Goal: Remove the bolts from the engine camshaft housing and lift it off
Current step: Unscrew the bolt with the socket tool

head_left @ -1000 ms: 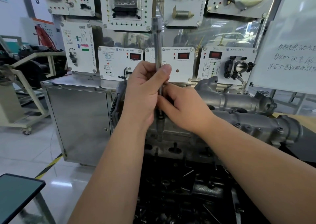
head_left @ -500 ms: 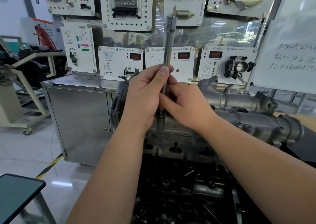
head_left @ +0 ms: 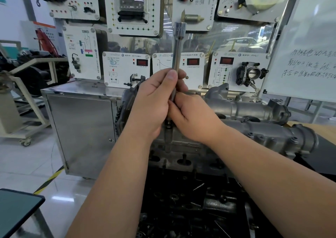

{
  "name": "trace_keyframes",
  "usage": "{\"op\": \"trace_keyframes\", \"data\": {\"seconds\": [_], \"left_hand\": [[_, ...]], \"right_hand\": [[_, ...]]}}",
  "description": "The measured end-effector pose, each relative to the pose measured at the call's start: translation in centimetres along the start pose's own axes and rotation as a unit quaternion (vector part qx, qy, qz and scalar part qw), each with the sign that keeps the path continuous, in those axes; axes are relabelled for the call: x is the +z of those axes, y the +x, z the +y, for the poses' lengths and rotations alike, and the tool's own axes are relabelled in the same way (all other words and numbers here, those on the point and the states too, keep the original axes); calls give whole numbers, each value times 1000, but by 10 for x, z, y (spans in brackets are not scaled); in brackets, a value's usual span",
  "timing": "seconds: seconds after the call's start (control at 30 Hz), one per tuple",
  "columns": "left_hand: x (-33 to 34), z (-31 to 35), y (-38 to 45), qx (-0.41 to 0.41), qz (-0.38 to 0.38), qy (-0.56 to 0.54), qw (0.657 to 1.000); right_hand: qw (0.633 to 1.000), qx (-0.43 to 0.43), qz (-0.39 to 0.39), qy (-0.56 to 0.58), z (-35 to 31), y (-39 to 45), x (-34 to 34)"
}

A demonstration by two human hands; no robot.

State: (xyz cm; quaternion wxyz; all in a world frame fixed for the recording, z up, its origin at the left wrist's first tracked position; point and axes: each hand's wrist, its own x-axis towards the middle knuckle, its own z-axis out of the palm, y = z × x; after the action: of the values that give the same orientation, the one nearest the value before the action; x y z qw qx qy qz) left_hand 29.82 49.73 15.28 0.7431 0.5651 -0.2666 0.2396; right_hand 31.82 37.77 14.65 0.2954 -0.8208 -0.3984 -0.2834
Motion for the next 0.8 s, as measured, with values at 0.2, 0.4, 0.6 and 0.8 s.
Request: {"op": "trace_keyframes", "data": {"seconds": [0.2, 0.4, 0.6, 0.8], "left_hand": [[10, -3, 0, 0, 112, -66, 992], [11, -3, 0, -11, 98, -45, 994], [5, -1, -1, -17, 39, -44, 998], [10, -6, 0, 20, 79, -33, 996]], "right_hand": [[998, 8, 51, 22, 5, -2, -1], [998, -19, 53, -17, 1, -2, 2], [1000, -9, 27, -12, 1, -2, 2], [999, 23, 26, 24, 5, 0, -1]]}}
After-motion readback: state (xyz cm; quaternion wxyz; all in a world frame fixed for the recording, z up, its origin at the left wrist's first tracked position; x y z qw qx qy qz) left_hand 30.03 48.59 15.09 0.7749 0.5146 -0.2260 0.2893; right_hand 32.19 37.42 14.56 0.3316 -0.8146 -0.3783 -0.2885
